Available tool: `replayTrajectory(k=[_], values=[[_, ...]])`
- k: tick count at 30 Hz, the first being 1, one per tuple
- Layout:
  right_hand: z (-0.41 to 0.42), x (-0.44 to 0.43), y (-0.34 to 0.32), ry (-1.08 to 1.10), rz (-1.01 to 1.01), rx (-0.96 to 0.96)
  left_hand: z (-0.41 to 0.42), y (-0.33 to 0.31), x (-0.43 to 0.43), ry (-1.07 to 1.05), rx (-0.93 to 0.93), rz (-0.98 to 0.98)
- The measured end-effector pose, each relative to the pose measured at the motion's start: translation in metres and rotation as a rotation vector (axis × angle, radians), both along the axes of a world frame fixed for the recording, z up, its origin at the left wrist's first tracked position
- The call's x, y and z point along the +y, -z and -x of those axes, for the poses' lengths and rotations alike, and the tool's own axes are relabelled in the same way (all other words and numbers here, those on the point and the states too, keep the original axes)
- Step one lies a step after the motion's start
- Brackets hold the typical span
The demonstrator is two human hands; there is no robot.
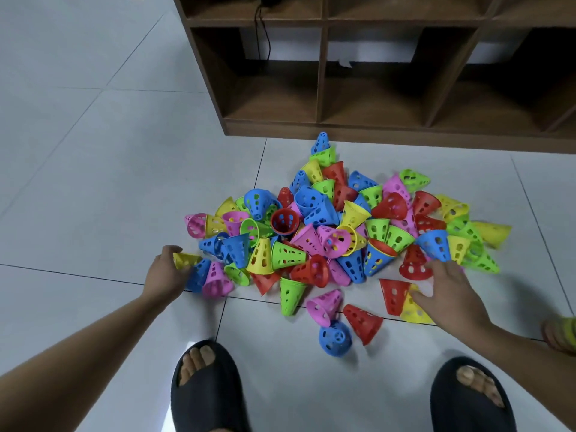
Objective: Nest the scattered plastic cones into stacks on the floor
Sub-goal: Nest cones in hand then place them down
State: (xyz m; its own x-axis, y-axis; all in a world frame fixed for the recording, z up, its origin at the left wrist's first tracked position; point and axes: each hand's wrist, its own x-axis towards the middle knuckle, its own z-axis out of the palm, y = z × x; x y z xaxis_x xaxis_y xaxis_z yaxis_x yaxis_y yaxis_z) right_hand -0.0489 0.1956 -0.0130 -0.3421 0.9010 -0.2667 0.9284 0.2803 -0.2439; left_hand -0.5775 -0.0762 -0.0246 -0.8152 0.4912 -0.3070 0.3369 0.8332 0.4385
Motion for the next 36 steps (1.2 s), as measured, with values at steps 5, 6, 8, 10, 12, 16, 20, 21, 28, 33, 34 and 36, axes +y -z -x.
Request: replayTrajectory(k=[5, 6, 8, 10, 12, 16, 20, 21, 28, 33, 34, 36], values=[[-0.005, -0.012, 0.005, 0.059, 0.133, 0.036, -0.01, 0.008, -0.001, -0.085, -0.045, -0.035], [-0.004, -0.014, 0.005, 0.08, 0.154, 0.051, -0.012, 0.01, -0.002, -0.095, -0.056, -0.038], [-0.001, -0.018, 0.006, 0.113, 0.194, 0.067, -0.016, 0.01, -0.006, -0.127, -0.085, -0.045], [0.004, -0.022, 0.006, 0.152, 0.26, 0.074, -0.02, 0.007, -0.011, -0.166, -0.091, -0.065], [0.007, -0.024, 0.002, 0.199, 0.351, 0.08, -0.024, 0.001, -0.016, -0.2, -0.065, -0.105], [0.003, -0.022, -0.003, 0.283, 0.435, 0.136, -0.042, -0.029, -0.023, -0.187, 0.014, -0.203], [0.001, -0.03, -0.021, 0.387, 0.395, 0.353, -0.077, -0.064, -0.02, -0.078, 0.06, -0.334], [0.002, -0.035, -0.026, 0.388, 0.387, 0.405, -0.088, -0.07, -0.018, -0.017, 0.056, -0.359], [0.019, -0.081, -0.055, 0.301, 0.484, 0.7, -0.166, -0.078, 0.0, 0.618, -0.009, -0.332], [0.03, -0.101, -0.072, 0.071, 0.531, 0.736, -0.201, -0.048, 0.005, 1.022, -0.106, -0.039], [0.033, -0.104, -0.074, 0.024, 0.542, 0.73, -0.206, -0.041, 0.006, 1.046, -0.115, 0.013], [0.039, -0.111, -0.074, -0.077, 0.558, 0.7, -0.214, -0.032, 0.01, 1.086, -0.103, 0.061]])
